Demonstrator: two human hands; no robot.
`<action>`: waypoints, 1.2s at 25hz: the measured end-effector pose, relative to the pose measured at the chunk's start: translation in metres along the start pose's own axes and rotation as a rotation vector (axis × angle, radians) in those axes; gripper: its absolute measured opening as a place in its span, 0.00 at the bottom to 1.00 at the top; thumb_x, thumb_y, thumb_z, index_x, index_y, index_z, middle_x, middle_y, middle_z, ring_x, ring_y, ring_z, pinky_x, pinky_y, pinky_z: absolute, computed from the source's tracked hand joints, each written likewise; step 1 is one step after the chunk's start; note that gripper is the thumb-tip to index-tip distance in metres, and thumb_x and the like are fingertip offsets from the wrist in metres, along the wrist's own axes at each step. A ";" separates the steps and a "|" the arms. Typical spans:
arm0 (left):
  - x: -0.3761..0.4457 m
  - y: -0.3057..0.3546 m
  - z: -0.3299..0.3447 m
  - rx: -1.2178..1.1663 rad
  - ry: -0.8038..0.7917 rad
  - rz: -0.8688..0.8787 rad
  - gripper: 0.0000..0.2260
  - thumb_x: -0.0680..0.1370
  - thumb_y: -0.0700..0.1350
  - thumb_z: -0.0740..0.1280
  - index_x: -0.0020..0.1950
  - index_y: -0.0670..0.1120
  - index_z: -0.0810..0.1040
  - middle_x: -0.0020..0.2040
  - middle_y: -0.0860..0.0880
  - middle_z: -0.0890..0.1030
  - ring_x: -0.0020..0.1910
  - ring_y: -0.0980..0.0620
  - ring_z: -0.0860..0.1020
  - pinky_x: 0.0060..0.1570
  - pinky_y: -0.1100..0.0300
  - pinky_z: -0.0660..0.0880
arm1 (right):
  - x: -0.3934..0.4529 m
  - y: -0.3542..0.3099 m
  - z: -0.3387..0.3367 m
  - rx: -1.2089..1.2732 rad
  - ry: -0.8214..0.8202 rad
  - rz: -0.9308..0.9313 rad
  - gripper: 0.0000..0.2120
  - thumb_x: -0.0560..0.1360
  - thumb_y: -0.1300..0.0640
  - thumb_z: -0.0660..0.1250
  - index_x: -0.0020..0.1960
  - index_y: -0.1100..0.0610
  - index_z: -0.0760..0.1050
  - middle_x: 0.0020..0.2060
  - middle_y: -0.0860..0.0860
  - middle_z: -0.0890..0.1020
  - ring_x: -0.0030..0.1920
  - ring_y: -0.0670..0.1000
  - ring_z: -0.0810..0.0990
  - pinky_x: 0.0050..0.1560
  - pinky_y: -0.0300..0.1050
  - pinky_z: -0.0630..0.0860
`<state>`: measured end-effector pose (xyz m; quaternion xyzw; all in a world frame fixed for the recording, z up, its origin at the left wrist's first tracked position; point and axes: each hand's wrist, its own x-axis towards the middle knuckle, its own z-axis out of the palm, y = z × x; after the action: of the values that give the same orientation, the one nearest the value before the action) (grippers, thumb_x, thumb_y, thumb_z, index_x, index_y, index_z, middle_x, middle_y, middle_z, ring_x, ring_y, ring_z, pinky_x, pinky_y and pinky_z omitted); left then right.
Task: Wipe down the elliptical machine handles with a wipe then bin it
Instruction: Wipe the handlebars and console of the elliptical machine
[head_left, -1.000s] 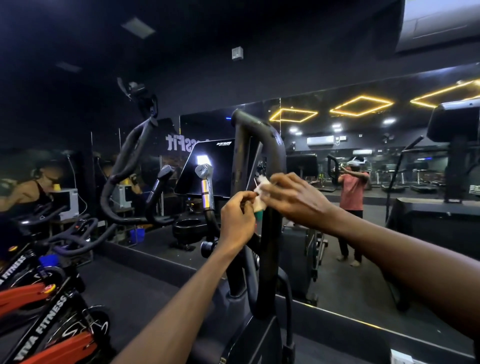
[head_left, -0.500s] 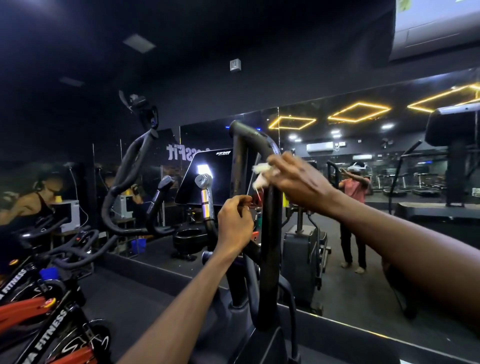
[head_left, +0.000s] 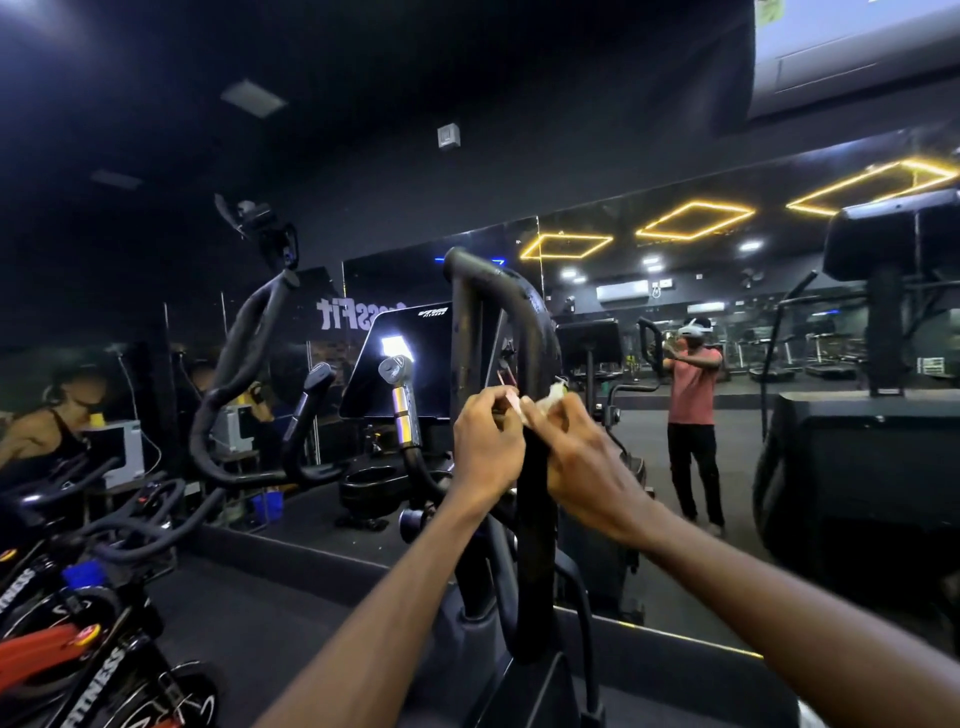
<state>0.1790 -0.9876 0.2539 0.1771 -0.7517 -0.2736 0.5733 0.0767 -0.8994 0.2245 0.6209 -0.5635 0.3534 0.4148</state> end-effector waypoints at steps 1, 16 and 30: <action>0.000 0.000 0.000 -0.005 0.002 -0.008 0.11 0.77 0.39 0.64 0.57 0.48 0.80 0.54 0.49 0.81 0.52 0.50 0.80 0.58 0.52 0.76 | -0.008 -0.003 0.005 0.027 0.041 0.041 0.25 0.78 0.57 0.55 0.72 0.64 0.69 0.50 0.56 0.70 0.44 0.48 0.70 0.46 0.42 0.78; 0.018 0.008 0.007 -0.064 0.041 -0.080 0.09 0.80 0.44 0.63 0.57 0.47 0.80 0.51 0.49 0.83 0.50 0.52 0.80 0.56 0.51 0.78 | 0.039 -0.004 0.013 0.115 0.414 0.437 0.15 0.79 0.63 0.57 0.59 0.62 0.80 0.44 0.57 0.83 0.42 0.56 0.81 0.43 0.44 0.75; 0.026 0.007 0.007 -0.077 0.044 -0.037 0.05 0.79 0.43 0.68 0.53 0.46 0.80 0.48 0.48 0.83 0.46 0.52 0.81 0.47 0.64 0.77 | 0.125 0.010 -0.007 0.210 0.469 0.237 0.16 0.78 0.69 0.60 0.61 0.63 0.80 0.50 0.57 0.85 0.47 0.55 0.84 0.50 0.52 0.81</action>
<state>0.1648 -0.9962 0.2767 0.1748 -0.7243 -0.3092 0.5910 0.0811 -0.9436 0.3415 0.4915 -0.4812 0.5900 0.4228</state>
